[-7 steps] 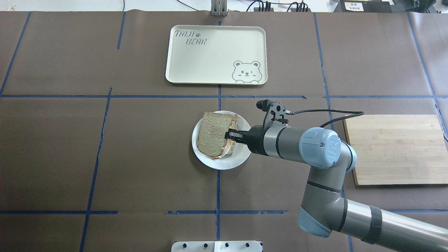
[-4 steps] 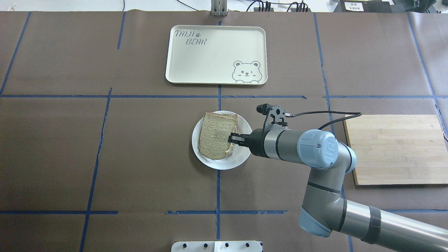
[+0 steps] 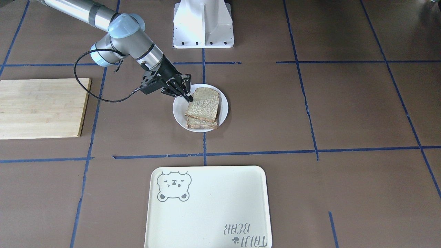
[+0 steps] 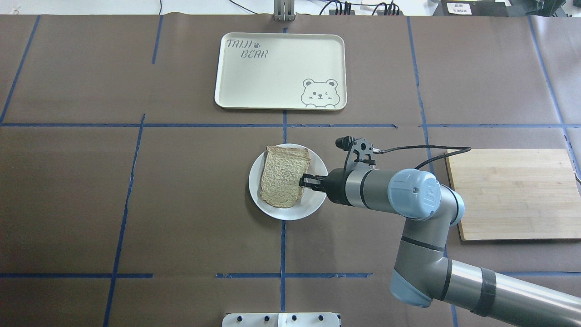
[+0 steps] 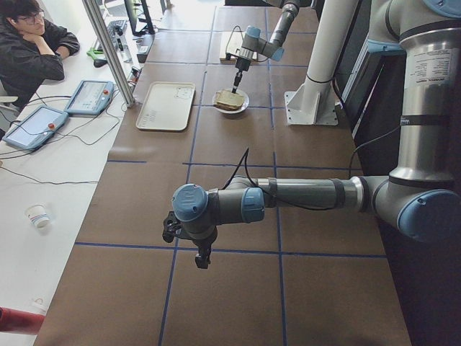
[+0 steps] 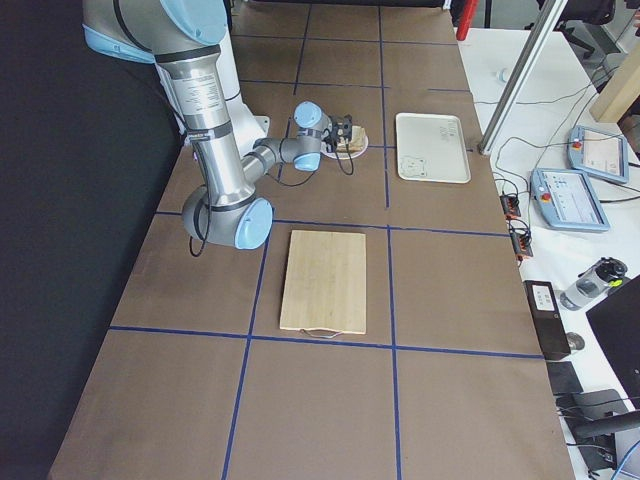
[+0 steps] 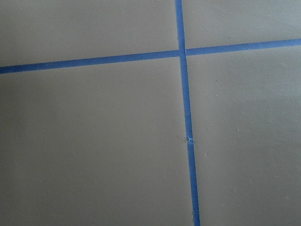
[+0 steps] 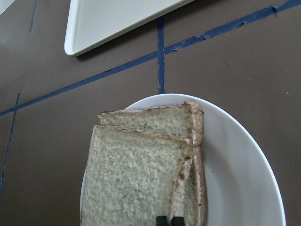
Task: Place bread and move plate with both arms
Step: 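Lower the bread onto the egg and open the right gripper, then withdraw the right arm while the left arm moves in from its side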
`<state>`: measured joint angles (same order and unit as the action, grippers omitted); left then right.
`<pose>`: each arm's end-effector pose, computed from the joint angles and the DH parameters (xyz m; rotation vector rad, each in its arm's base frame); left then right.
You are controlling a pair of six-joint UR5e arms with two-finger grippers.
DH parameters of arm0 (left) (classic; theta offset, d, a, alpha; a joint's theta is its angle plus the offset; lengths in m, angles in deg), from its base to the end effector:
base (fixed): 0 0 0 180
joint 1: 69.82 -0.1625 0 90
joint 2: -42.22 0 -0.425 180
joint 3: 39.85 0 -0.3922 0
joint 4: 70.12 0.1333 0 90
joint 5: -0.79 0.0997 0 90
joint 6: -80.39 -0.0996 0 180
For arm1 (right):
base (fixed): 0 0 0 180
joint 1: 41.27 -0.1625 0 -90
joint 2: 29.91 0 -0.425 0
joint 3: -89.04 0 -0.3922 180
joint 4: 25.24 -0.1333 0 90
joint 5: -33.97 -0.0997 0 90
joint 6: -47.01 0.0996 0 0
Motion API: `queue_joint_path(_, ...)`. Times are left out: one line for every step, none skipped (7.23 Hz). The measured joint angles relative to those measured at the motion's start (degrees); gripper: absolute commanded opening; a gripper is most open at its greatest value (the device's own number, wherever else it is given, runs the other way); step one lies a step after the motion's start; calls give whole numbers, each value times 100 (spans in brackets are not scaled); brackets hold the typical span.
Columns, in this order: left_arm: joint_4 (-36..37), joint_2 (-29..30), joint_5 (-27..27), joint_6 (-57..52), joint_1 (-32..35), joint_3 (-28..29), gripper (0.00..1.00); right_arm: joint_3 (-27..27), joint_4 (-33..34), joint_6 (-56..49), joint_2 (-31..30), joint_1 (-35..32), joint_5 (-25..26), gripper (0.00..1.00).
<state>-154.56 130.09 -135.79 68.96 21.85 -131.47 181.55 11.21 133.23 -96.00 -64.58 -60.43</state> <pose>-0.0746 -0.4663 0.6693 -0.0067 0.8187 0.1177 -0.5368 -0.3681 0.2956 0.2653 -1.3747 0.2299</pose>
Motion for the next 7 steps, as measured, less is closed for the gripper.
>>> queue_joint_path(0, 1, 0, 0, 0, 0, 100, 7, -4, 26, 14, -11, 0, 100)
queue_joint_path(3, 6, 0, 5, 0, -8, 100, 36, -4, 53, 32, -46, -2, 100)
queue_joint_path(5, 8, -2, 12, 0, -35, 100, 77, 1, 72, 44, -168, -116, 100)
queue_joint_path(5, 16, -27, 18, 0, -88, 100, 151, 30, 115, 30, -415, -448, 100)
queue_joint_path(4, 30, -168, 118, -3, -157, 100, 306, 161, 172, -43, -718, -877, 100)
queue_joint_path(-22, 50, -398, 410, -19, -311, 100, 544, 520, 172, -184, -1086, -1299, 100)
queue_joint_path(-72, 64, -543, 860, -91, -624, 100, 768, 1014, 49, -340, -1495, -1648, 100)
